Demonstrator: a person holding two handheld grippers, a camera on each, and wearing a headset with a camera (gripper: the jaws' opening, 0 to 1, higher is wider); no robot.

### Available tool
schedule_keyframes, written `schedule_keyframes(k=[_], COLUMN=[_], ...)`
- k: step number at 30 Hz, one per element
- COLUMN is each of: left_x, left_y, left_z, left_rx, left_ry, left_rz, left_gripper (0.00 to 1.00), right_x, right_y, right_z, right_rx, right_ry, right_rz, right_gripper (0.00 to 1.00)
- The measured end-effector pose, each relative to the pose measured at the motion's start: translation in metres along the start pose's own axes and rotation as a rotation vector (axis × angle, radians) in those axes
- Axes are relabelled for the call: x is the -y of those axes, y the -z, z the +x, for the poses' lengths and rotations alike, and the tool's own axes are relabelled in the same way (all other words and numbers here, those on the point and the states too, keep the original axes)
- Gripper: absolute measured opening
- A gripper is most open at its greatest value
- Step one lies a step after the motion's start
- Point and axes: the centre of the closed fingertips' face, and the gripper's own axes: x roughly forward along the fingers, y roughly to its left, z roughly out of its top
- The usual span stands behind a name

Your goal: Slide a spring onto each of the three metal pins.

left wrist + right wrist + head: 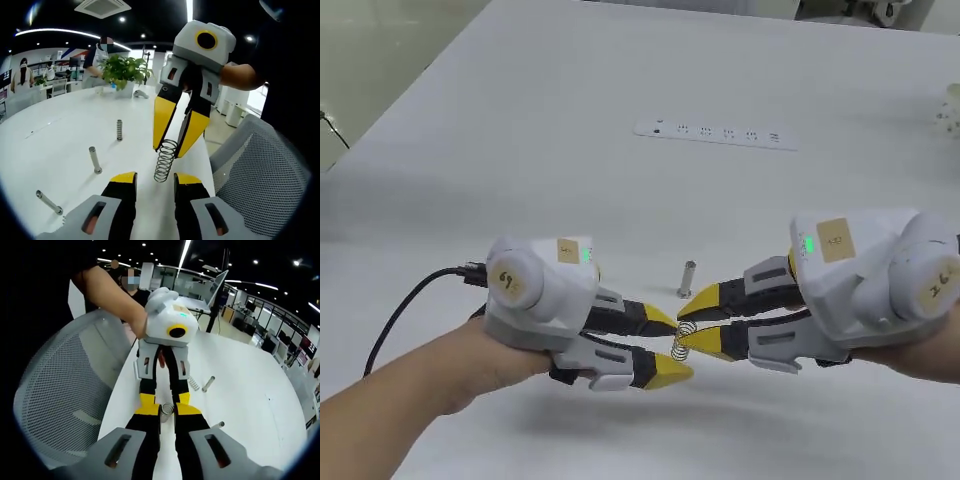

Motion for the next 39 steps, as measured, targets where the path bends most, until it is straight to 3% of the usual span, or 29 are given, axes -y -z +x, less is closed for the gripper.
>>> schedule_keyframes(k=[15,22,27,39], left_x=[-0.014,-0.027,-0.033,-0.041], left_y=[0.002,0.011,0.014,0.02], left_z=[-0.021,-0.037,-0.052,-0.071], left_rx=[0.012,0.008,0.018,0.021], left_ry=[-0.075,-0.149,-0.181,-0.229], left_rz=[-0.029,-0.048,-0.069,-0.096], left_gripper=[0.45,0.67,0.69,0.86], right_x=[0.009,0.012,0.013,0.016], right_y=[0.003,0.004,0.006,0.009], right_z=[0.0,0.0,0.0,0.001], right_rx=[-0.006,-0.011,-0.015,-0.029], right_ry=[0.036,0.047,0.052,0.058], right_rz=[-0.001,-0.006,-0.005,-0.019], right_gripper=[0.07,0.07,0.07,0.07])
